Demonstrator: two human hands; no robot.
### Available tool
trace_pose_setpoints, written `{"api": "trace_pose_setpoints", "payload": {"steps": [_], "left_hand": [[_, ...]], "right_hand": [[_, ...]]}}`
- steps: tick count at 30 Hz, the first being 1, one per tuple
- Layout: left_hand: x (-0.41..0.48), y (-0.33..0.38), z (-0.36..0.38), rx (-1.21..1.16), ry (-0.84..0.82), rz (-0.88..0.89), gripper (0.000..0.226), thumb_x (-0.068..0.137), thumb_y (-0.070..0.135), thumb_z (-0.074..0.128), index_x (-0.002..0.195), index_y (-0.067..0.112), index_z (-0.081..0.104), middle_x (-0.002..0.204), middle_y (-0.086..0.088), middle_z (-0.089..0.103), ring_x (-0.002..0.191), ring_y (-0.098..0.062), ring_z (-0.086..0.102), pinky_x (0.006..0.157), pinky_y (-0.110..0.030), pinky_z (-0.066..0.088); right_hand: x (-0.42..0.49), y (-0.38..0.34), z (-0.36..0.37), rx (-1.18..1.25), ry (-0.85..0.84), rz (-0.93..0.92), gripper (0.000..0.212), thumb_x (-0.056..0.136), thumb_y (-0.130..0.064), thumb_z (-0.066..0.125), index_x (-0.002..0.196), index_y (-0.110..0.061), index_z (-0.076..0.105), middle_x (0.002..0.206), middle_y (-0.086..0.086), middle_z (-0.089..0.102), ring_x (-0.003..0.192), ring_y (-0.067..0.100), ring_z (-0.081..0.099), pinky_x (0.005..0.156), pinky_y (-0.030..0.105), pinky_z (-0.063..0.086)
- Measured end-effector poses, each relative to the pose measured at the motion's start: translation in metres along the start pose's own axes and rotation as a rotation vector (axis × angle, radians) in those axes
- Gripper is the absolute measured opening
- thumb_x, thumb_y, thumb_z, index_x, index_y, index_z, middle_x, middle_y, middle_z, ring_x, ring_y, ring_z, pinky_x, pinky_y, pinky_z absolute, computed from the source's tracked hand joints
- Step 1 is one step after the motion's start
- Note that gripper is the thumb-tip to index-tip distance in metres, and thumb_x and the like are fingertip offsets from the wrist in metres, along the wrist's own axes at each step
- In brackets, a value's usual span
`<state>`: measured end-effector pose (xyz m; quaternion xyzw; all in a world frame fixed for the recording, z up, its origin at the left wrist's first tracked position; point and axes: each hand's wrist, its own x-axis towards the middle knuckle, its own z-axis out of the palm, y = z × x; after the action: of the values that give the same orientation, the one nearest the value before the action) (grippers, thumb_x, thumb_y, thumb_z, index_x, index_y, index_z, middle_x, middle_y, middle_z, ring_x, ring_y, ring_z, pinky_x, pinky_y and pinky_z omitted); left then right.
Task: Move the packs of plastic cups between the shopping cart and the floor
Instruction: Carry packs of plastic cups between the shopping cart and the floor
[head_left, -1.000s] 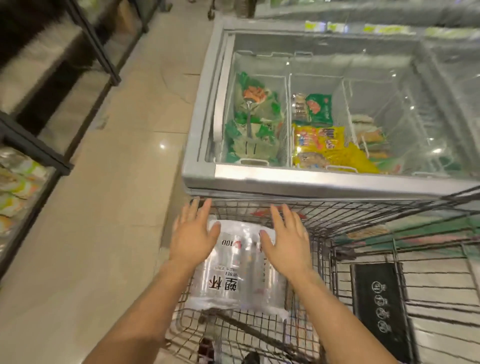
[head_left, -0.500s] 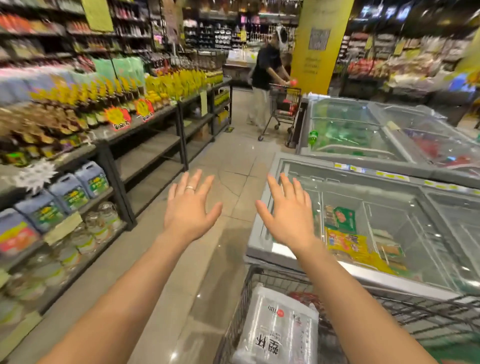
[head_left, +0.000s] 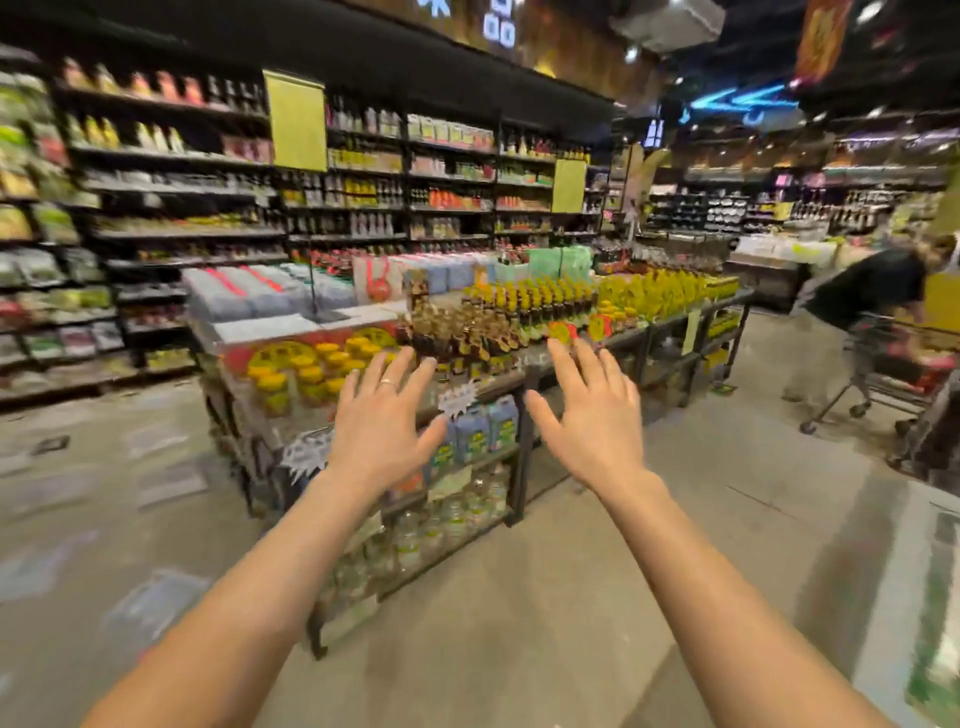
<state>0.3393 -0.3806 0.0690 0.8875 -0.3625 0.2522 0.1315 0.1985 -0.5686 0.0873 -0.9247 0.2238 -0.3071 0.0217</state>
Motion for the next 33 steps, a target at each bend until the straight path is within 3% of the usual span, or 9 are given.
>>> {"api": "trace_pose_setpoints", "payload": {"steps": [5, 8, 11, 19, 25, 33], "left_hand": [[-0.025, -0.118, -0.019, 0.105, -0.008, -0.150, 0.079, 0.082, 0.066, 0.023, 0.151, 0.028, 0.035, 0.158, -0.005, 0.033, 0.145, -0.031, 0.027, 0.114, -0.051, 0.026], [-0.040, -0.173, -0.024, 0.136, -0.001, -0.235, 0.076, 0.084, 0.064, 0.029, 0.150, 0.028, 0.035, 0.157, -0.005, 0.034, 0.145, -0.031, 0.027, 0.114, -0.052, 0.026], [-0.053, -0.217, -0.025, 0.177, 0.003, -0.309, 0.074, 0.086, 0.063, 0.031, 0.151, 0.028, 0.032, 0.158, -0.005, 0.033, 0.145, -0.030, 0.026, 0.115, -0.052, 0.023], [-0.041, -0.308, 0.000, 0.274, -0.049, -0.514, 0.069, 0.095, 0.061, 0.035, 0.155, 0.030, 0.019, 0.163, 0.001, 0.018, 0.149, -0.023, 0.013, 0.120, -0.046, 0.012], [0.001, -0.363, 0.027, 0.393, -0.052, -0.612, 0.069, 0.093, 0.062, 0.033, 0.152, 0.027, 0.027, 0.158, -0.002, 0.030, 0.146, -0.026, 0.023, 0.116, -0.049, 0.023], [0.040, -0.417, 0.037, 0.499, 0.014, -0.759, 0.077, 0.085, 0.065, 0.023, 0.149, 0.024, 0.038, 0.155, -0.005, 0.038, 0.144, -0.029, 0.030, 0.114, -0.053, 0.023]], "right_hand": [[0.034, -0.110, 0.051, 0.078, -0.027, -0.151, 0.070, 0.092, -0.061, 0.032, 0.154, -0.029, 0.022, 0.160, 0.007, 0.025, 0.146, 0.031, 0.020, 0.115, 0.049, 0.023], [0.049, -0.163, 0.079, 0.144, -0.053, -0.237, 0.073, 0.090, -0.063, 0.024, 0.155, -0.028, 0.020, 0.161, 0.007, 0.022, 0.147, 0.032, 0.017, 0.116, 0.049, 0.021], [0.063, -0.205, 0.110, 0.190, -0.099, -0.320, 0.069, 0.096, -0.060, 0.032, 0.155, -0.030, 0.016, 0.162, 0.005, 0.016, 0.149, 0.030, 0.012, 0.118, 0.049, 0.018], [0.127, -0.284, 0.203, 0.305, -0.164, -0.474, 0.069, 0.095, -0.058, 0.036, 0.155, -0.029, 0.019, 0.162, 0.006, 0.020, 0.148, 0.031, 0.013, 0.116, 0.048, 0.019], [0.197, -0.333, 0.271, 0.410, -0.214, -0.579, 0.072, 0.091, -0.060, 0.030, 0.155, -0.029, 0.020, 0.161, 0.006, 0.022, 0.148, 0.032, 0.015, 0.117, 0.048, 0.018], [0.262, -0.398, 0.333, 0.482, -0.281, -0.740, 0.069, 0.097, -0.058, 0.036, 0.156, -0.034, 0.009, 0.164, 0.003, 0.010, 0.150, 0.027, 0.007, 0.119, 0.044, 0.011]]}}
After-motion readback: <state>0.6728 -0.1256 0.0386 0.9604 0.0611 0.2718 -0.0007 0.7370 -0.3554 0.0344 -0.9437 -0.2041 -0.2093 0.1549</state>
